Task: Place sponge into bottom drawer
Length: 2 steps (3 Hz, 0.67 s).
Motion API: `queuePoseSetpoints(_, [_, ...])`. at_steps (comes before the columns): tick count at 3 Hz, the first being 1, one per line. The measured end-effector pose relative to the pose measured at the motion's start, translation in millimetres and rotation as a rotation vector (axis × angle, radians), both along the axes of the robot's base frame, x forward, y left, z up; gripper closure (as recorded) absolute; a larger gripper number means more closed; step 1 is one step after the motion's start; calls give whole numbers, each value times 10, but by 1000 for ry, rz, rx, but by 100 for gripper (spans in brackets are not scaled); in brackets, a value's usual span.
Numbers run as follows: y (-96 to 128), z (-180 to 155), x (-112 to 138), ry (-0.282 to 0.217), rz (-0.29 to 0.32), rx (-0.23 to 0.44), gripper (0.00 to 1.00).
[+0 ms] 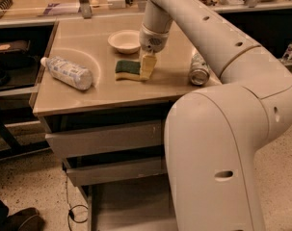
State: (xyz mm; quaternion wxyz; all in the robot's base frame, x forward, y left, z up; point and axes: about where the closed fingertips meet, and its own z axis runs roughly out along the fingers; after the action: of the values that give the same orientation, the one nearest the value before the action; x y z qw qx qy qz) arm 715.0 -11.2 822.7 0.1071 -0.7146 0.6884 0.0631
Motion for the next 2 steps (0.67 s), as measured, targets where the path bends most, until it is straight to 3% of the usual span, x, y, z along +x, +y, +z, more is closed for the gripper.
queuePoseSetpoints(1, [0, 0, 0, 0, 0, 0, 100])
queuePoseSetpoints(2, [0, 0, 0, 0, 0, 0, 100])
